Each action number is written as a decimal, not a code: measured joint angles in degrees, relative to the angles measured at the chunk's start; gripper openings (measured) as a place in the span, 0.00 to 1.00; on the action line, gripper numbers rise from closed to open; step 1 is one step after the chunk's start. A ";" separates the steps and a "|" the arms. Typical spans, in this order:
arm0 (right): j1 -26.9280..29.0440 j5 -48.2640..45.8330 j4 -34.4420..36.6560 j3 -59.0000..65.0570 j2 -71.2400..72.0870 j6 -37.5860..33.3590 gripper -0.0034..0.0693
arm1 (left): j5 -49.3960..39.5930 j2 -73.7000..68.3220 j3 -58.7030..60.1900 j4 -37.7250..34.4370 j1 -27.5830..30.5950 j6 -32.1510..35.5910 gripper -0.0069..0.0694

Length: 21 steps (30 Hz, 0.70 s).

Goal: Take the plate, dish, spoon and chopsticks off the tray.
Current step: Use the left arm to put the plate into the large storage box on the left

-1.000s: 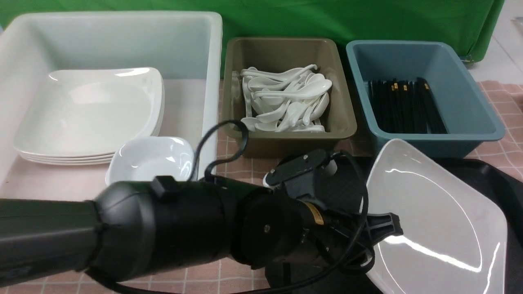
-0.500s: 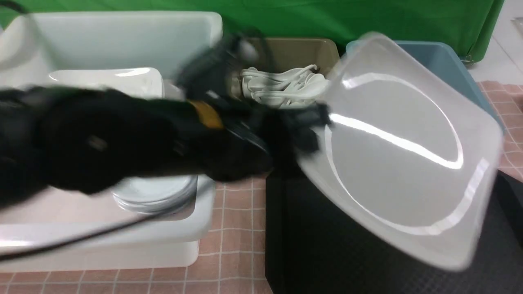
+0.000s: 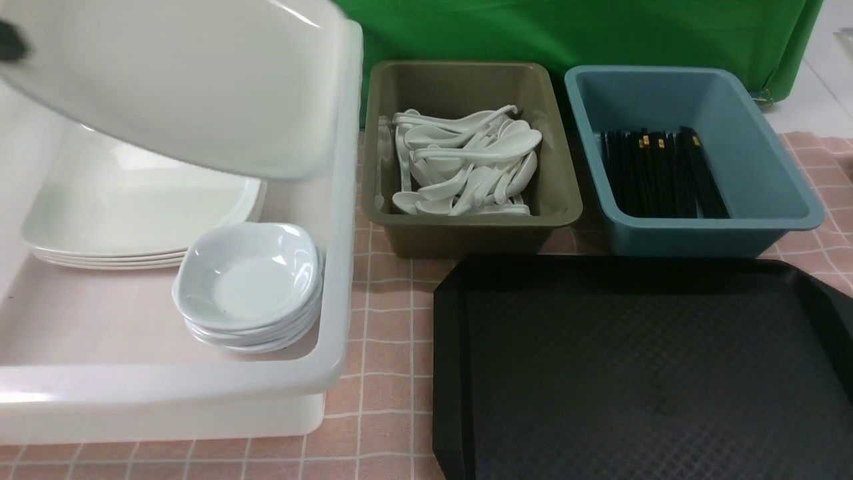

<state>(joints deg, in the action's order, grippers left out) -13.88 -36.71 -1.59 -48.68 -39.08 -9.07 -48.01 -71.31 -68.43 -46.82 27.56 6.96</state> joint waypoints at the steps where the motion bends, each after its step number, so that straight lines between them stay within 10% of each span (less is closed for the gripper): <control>1: 0.00 -0.14 0.00 0.00 0.00 0.00 0.11 | -0.20 -1.41 0.00 -2.65 2.81 2.45 0.12; 21: 0.00 -0.28 0.05 0.00 0.00 0.00 0.13 | 6.45 -25.49 -0.19 -14.86 6.67 23.30 0.12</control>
<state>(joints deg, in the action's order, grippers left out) -13.88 -36.99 -1.54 -48.68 -39.08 -9.07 -41.56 -96.80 -68.62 -61.68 34.23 30.26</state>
